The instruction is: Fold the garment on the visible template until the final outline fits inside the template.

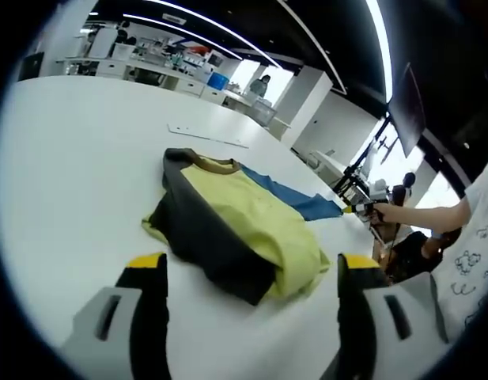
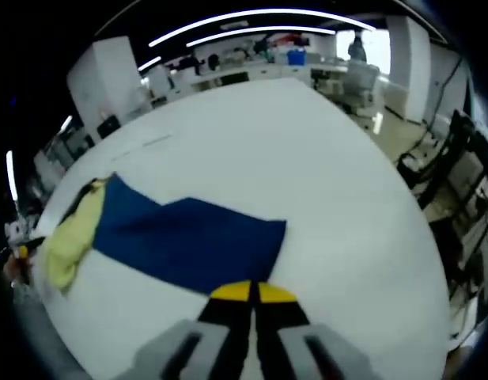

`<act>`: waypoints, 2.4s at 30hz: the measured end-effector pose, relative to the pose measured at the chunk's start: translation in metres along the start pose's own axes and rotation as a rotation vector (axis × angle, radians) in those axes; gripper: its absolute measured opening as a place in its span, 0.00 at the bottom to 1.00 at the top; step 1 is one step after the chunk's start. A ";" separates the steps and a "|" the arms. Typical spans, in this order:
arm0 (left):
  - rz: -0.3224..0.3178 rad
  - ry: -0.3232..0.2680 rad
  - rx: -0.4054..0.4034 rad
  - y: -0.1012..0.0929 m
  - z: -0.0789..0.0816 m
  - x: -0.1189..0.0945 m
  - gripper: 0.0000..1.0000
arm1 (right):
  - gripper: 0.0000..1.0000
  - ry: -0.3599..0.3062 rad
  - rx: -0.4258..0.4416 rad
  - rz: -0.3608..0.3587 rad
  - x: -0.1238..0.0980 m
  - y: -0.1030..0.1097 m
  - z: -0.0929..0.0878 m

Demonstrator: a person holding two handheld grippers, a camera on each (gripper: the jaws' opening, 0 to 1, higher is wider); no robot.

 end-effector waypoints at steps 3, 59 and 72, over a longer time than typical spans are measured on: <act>-0.001 -0.006 -0.003 -0.001 -0.002 -0.002 0.86 | 0.00 0.001 0.005 -0.004 -0.002 -0.001 -0.003; -0.022 0.069 -0.037 0.007 -0.042 0.016 0.38 | 0.99 -0.177 -0.424 0.494 -0.056 0.135 -0.008; -0.028 -0.007 -0.117 0.005 -0.032 0.027 0.00 | 0.99 -0.187 -0.413 0.468 -0.063 0.132 -0.014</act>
Point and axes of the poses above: the point that each gripper's makers call its tool centre point, and the gripper's own axes: x roughly forward along the fingers, y roughly to its left, z roughly out of its top, the point moved 10 cm from there along -x, roughly backward along the fingers, and after that the axes turned 10 degrees about x, right-handed, at the moved point
